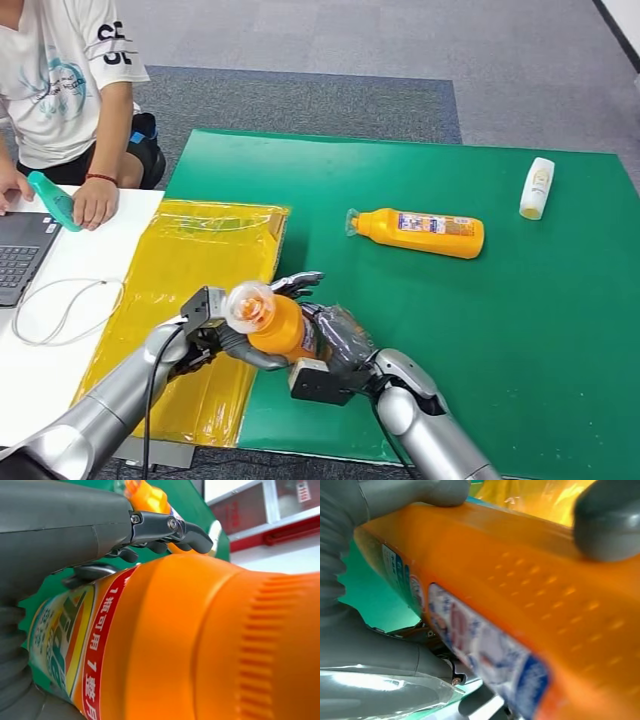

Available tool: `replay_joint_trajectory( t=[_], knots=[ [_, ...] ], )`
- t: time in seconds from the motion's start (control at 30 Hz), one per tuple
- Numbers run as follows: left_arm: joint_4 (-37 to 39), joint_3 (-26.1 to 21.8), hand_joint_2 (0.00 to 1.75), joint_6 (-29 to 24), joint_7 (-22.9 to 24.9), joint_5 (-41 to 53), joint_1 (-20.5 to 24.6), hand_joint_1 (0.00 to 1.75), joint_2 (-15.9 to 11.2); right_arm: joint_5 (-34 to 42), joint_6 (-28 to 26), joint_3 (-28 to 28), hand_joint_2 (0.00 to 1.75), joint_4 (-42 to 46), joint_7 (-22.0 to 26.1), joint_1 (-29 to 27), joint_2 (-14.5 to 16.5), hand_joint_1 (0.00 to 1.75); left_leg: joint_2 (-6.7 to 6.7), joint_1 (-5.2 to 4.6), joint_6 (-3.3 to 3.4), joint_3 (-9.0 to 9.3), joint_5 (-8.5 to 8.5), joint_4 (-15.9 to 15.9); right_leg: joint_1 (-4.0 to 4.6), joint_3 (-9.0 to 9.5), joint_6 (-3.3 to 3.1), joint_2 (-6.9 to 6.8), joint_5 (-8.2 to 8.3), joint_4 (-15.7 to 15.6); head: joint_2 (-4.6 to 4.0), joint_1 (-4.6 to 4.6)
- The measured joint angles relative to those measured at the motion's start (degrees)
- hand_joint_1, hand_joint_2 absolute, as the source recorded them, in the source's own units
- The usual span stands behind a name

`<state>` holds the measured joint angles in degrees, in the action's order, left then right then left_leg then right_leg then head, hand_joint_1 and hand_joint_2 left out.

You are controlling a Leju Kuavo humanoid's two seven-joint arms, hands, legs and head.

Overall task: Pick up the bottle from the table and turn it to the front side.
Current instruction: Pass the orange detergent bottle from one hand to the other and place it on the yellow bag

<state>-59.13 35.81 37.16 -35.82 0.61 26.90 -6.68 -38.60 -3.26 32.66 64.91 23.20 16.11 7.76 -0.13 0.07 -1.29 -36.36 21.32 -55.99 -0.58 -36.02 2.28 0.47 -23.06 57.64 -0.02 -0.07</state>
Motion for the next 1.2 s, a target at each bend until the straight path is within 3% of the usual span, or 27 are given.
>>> replay_joint_trajectory(
  t=[0.53,0.57,0.67,0.7,1.13,1.2],
  knots=[
    [-3.78,3.29,1.75,-3.15,2.52,-0.25,0.76,0.00,-0.18,-1.56,-1.57,-0.31,1.75,-5.14,-0.40,0.78,0.72,1.75,0.00,0.00,-0.01,0.01,0.00,0.00,0.00,0.00,-0.01,0.02,0.00,0.01,0.01,0.00],
    [-3.78,3.38,1.75,-3.20,2.51,-0.33,0.76,0.09,-0.18,-1.71,-1.73,-0.30,1.75,-5.16,-0.46,0.79,0.73,1.75,0.00,0.00,-0.01,0.01,-0.01,0.00,0.00,0.00,-0.01,0.02,0.00,0.01,0.01,0.00],
    [-3.78,3.56,1.75,-3.21,2.50,-0.60,0.80,1.40,-0.21,-2.07,-2.05,-0.30,1.75,-5.21,-0.60,0.80,0.79,1.75,0.00,0.00,-0.02,0.02,-0.01,0.00,0.00,0.01,-0.01,0.02,0.01,0.01,0.01,0.01],
    [-3.78,3.63,1.75,-3.16,2.53,-0.75,0.80,1.75,-0.23,-2.15,-2.08,-0.33,1.75,-5.22,-0.66,0.81,0.81,1.75,0.00,0.00,-0.02,0.02,-0.02,0.00,0.00,0.01,-0.01,0.02,0.01,0.01,0.01,0.01],
    [-4.39,3.82,1.75,-4.50,2.42,-1.42,-0.31,1.75,-0.26,-2.62,-2.26,-1.38,1.75,-3.57,-1.02,-0.10,0.82,1.73,0.00,0.00,-0.02,0.01,-0.01,0.00,0.00,0.01,-0.01,0.01,0.00,0.01,0.01,0.00],
    [-4.92,3.59,1.75,-4.68,2.39,-1.24,-0.87,1.75,-0.24,-2.42,-2.11,-1.53,1.75,-2.93,-1.11,-0.65,0.82,1.00,0.00,0.00,-0.02,0.00,-0.01,0.00,0.00,0.00,0.00,0.01,0.00,0.01,0.01,0.00]
  ],
)
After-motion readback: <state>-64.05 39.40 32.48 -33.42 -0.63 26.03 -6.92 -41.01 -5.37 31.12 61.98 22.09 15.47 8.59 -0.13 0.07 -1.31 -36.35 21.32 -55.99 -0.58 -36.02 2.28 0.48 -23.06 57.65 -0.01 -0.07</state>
